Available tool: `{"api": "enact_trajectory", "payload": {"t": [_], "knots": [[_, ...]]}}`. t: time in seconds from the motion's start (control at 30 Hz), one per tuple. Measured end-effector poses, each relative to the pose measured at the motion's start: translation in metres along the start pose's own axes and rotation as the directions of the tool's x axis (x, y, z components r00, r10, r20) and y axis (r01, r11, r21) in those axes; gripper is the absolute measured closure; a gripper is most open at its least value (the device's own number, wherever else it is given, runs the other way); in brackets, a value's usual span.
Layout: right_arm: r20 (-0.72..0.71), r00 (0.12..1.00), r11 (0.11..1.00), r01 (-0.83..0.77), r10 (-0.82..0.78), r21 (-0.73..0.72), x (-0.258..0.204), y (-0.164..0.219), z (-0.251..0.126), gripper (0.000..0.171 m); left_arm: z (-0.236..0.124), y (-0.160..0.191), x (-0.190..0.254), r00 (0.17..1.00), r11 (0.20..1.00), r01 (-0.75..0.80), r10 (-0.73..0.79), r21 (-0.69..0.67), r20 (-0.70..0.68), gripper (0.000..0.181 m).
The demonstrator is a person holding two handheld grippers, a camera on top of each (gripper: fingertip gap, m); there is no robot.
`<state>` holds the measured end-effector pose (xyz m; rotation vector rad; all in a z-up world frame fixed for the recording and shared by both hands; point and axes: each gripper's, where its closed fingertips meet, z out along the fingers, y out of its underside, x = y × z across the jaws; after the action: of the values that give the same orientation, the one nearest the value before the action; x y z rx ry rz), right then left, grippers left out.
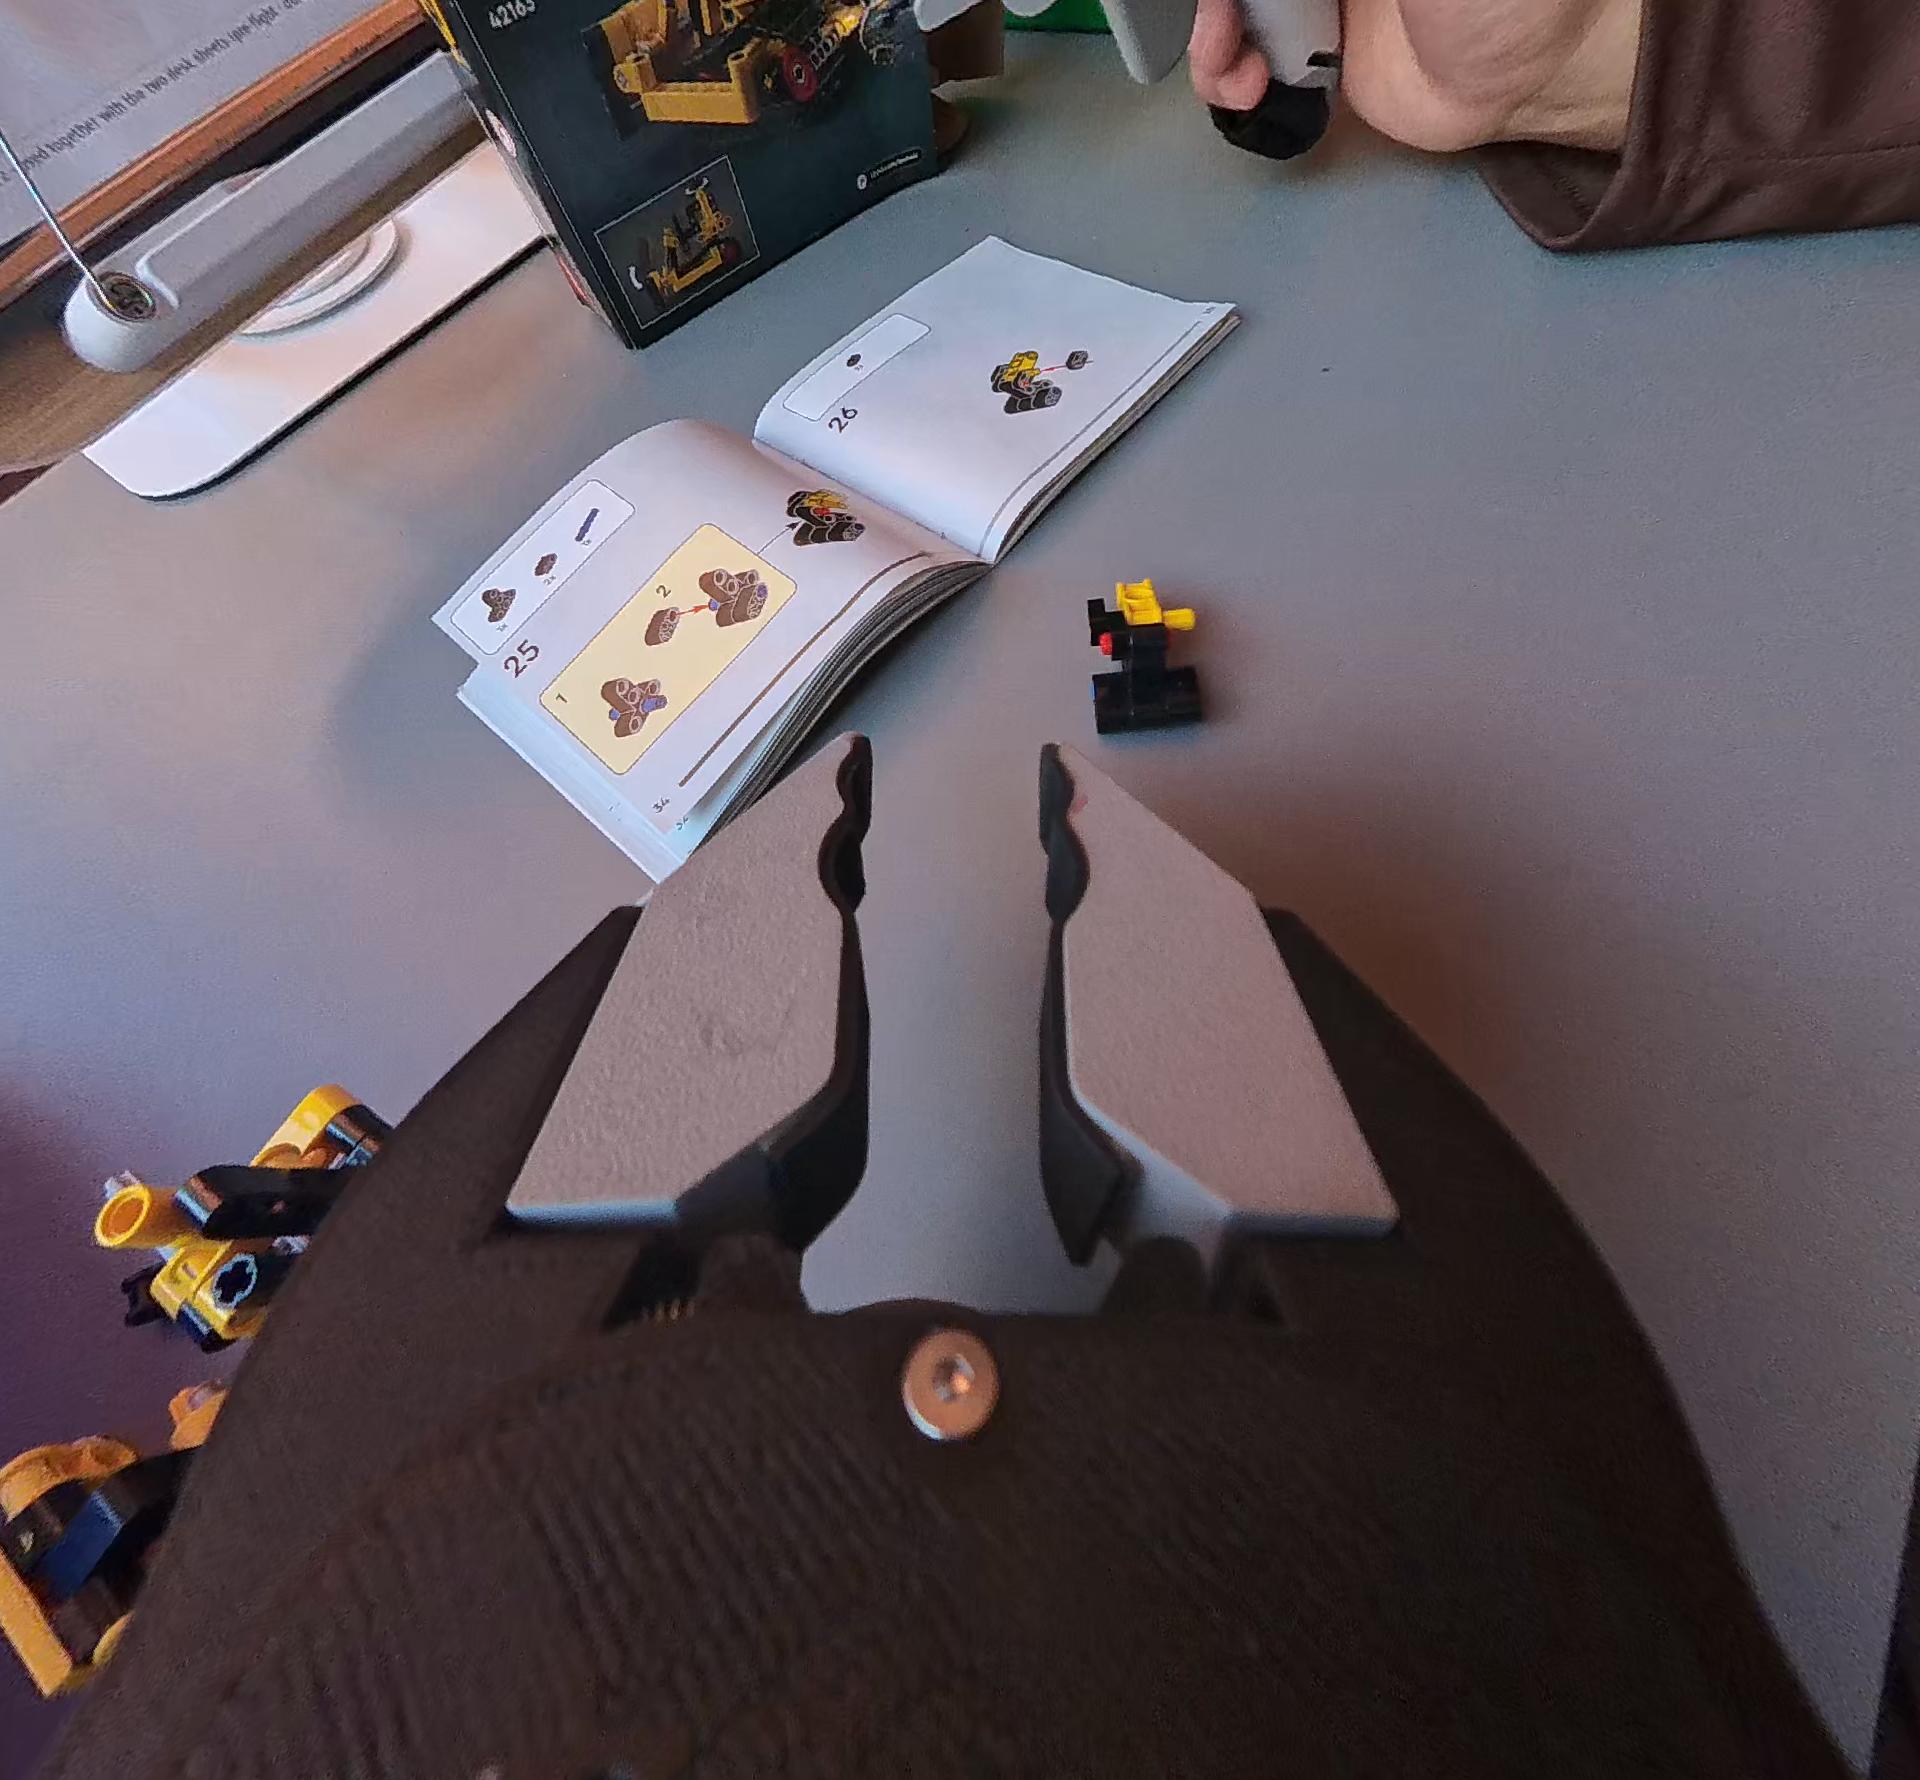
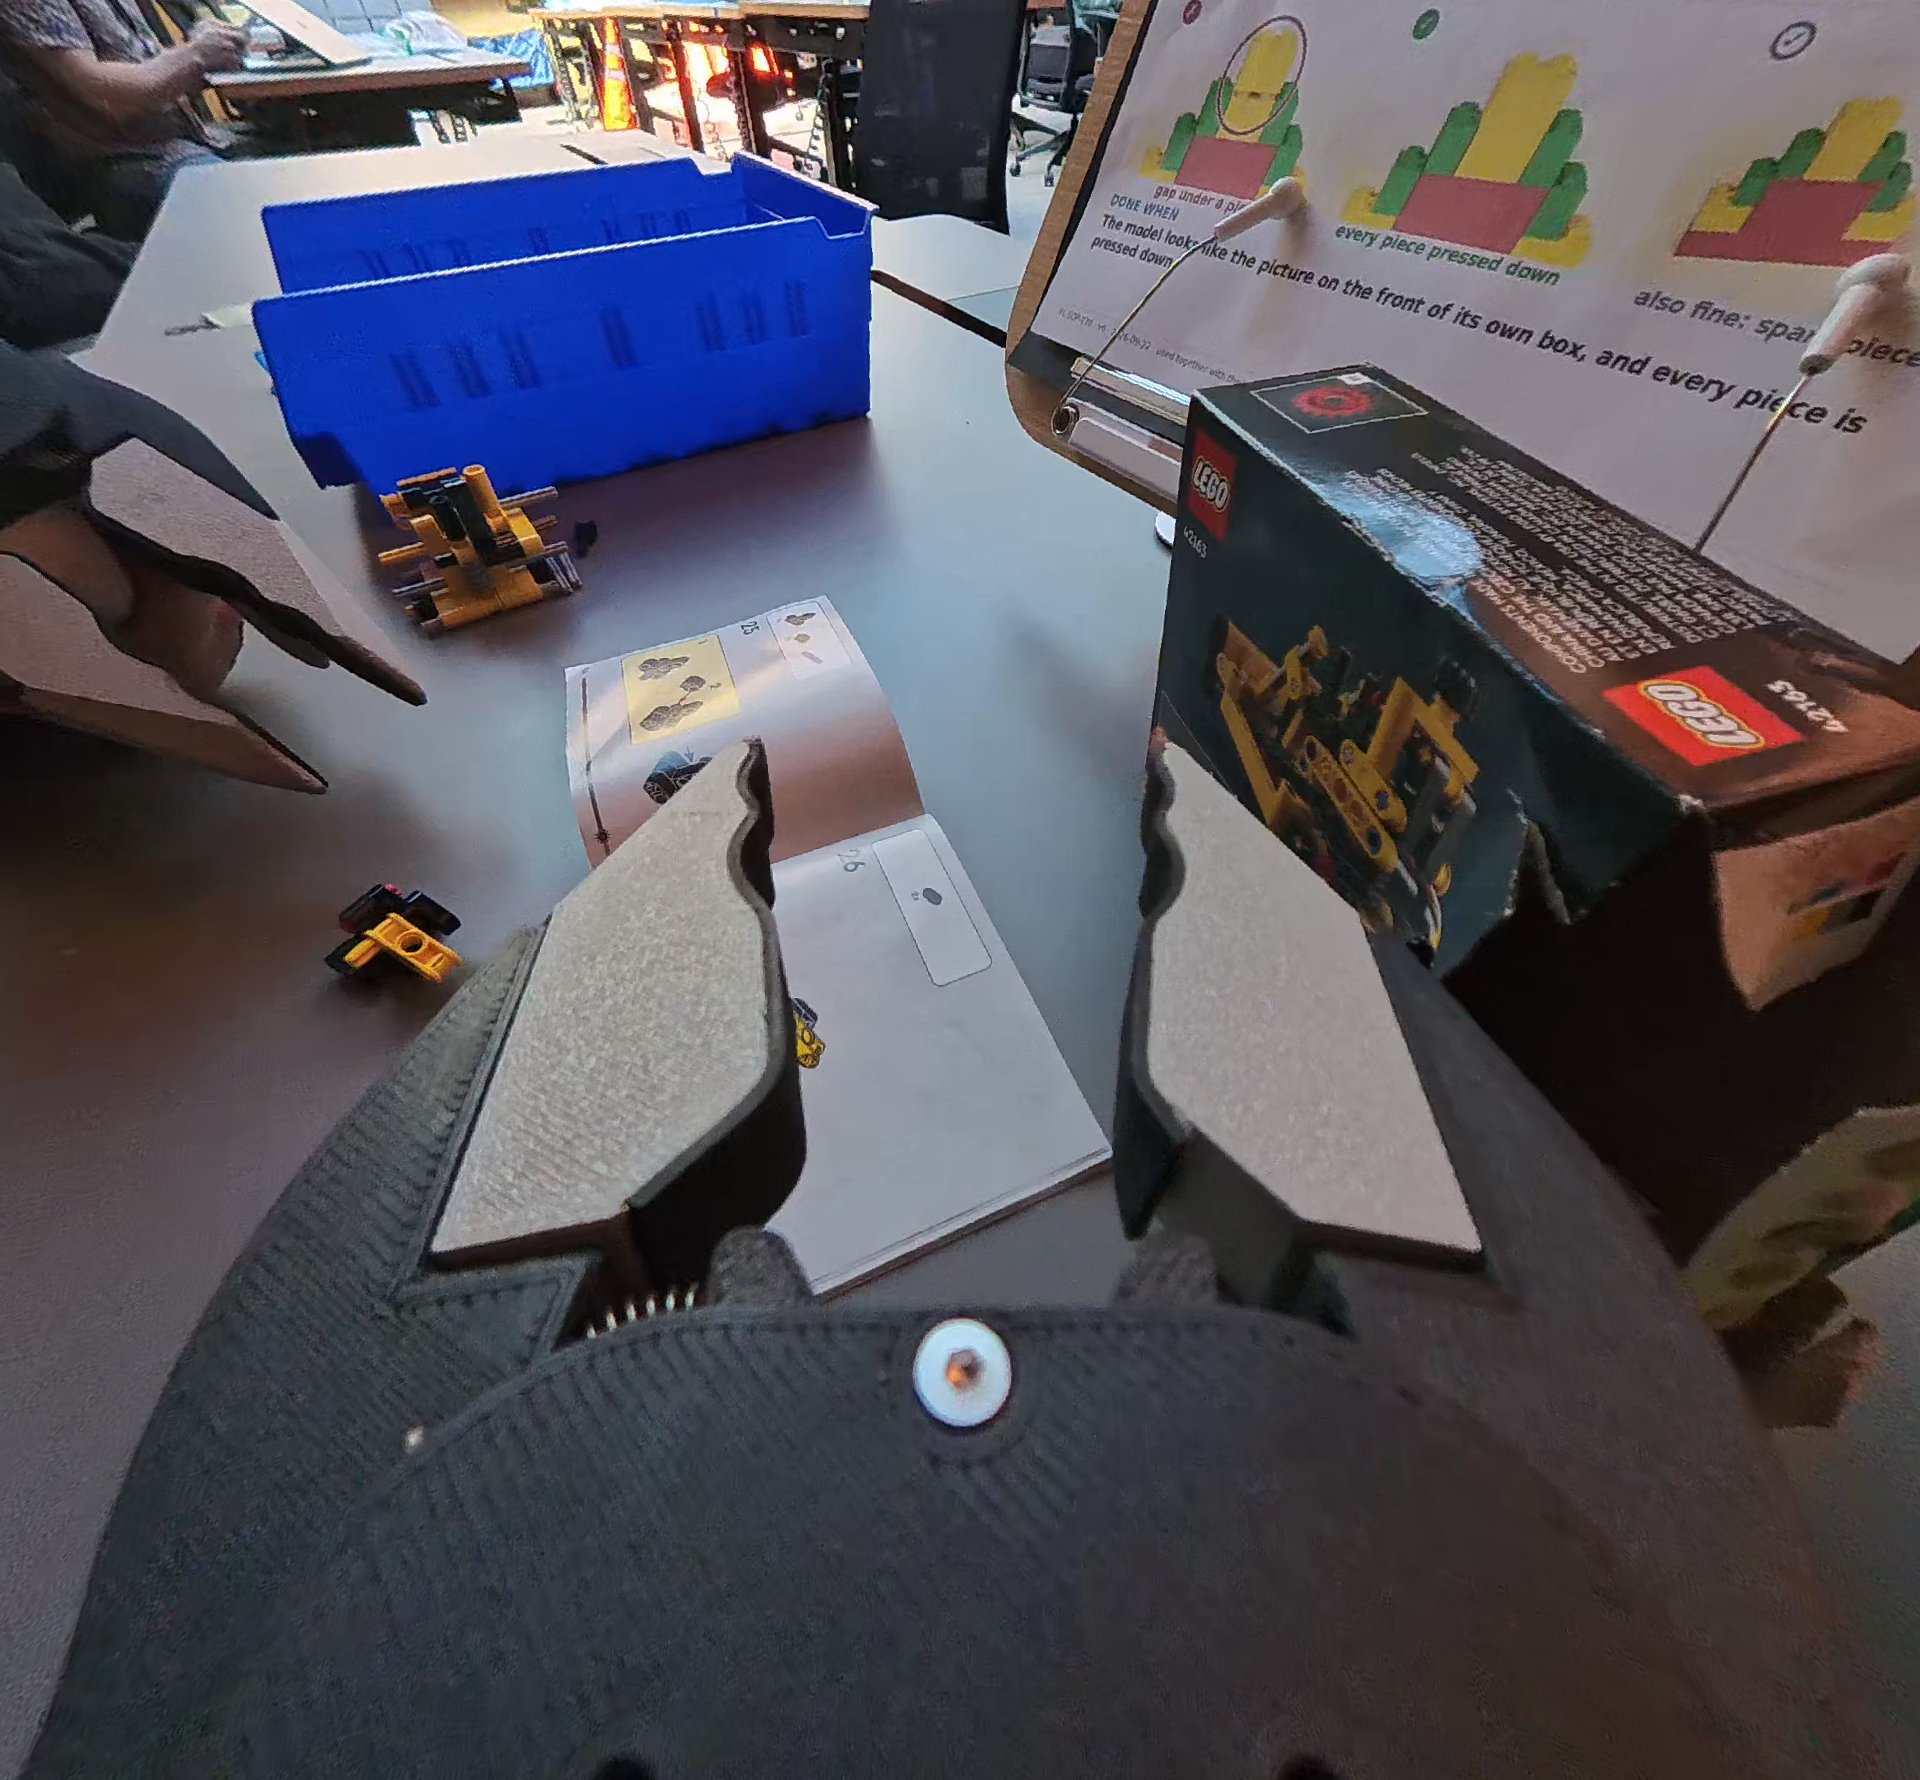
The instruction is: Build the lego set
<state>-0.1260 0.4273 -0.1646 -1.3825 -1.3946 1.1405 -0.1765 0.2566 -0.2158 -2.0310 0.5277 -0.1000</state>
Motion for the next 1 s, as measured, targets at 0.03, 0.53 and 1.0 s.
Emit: {"api": "enact_trajectory", "payload": {"t": [0.03, 0.53, 1.0], "knots": [[0.002, 1.0, 1.0, 0.003, -0.003, -0.001, -0.001, 0.0, 0.0, 0.102, 0.0, 0.0, 0.0, 1.0, 1.0, 0.0, 0.0, 0.0, 0.0, 0.152], [0.382, 0.917, 0.973, 0.184, -0.119, -0.137, -0.081, 0.033, 0.007, 0.111, 0.002, 0.002, 0.001, 1.0, 1.0, -0.003, 0.003, -0.014, -0.004, 0.152], [0.551, 0.757, 0.799, 0.55, -0.352, -0.245, -0.138, 0.084, 0.03, 0.13, 0.022, 0.004, 0.039, 0.967, 0.993, 0.008, -0.037, -0.116, -0.251, 0.151]]}}
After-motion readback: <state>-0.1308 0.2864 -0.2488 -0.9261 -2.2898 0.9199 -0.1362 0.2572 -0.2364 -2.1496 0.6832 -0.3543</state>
